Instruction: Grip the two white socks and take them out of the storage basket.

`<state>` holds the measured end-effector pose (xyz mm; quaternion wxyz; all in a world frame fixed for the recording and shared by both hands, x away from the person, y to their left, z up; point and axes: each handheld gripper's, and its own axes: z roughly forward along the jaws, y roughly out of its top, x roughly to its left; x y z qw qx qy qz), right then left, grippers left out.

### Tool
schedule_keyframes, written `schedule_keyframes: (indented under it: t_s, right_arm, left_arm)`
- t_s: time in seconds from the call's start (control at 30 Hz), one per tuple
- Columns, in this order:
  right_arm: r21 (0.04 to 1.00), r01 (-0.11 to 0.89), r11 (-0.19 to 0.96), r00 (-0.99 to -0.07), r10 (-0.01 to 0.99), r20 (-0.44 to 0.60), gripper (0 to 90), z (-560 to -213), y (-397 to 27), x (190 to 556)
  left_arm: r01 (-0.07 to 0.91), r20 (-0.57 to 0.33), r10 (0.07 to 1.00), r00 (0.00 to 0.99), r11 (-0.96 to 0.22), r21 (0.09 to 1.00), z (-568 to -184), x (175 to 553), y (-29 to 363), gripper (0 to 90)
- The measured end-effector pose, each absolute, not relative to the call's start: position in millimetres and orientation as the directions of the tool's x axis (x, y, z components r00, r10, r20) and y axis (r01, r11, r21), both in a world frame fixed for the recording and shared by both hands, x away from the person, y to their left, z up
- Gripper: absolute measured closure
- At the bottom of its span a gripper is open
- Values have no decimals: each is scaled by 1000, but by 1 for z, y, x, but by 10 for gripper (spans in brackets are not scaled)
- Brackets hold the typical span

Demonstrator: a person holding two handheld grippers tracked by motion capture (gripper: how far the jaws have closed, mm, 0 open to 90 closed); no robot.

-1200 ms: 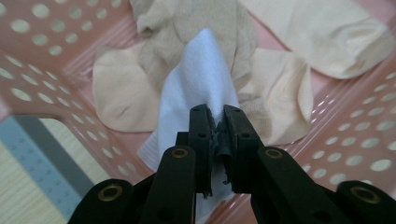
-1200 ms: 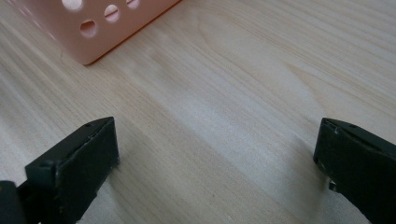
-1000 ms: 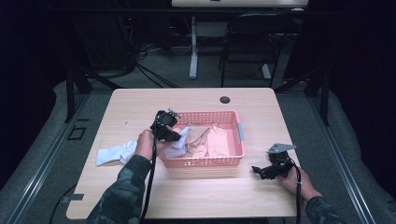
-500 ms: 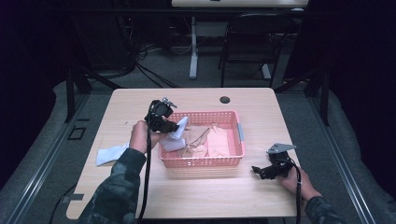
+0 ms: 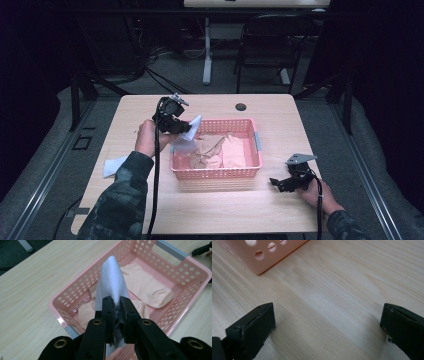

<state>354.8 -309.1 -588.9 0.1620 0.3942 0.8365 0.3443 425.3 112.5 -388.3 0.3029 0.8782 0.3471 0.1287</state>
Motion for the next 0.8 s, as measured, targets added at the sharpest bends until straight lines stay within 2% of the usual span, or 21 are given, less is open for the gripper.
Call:
schedule_keyframes:
  t_s: [0.47, 0.8]
  right_arm:
    - [700, 547, 460, -638, 770, -7, 0, -589, -310, 355]
    - [701, 545, 461, -642, 766, -5, 0, -589, -310, 356]
  left_arm:
    - [491, 69, 691, 719, -576, 653, -343, 422, 121, 833]
    - [491, 87, 721, 687, -549, 677, -325, 416, 139, 833]
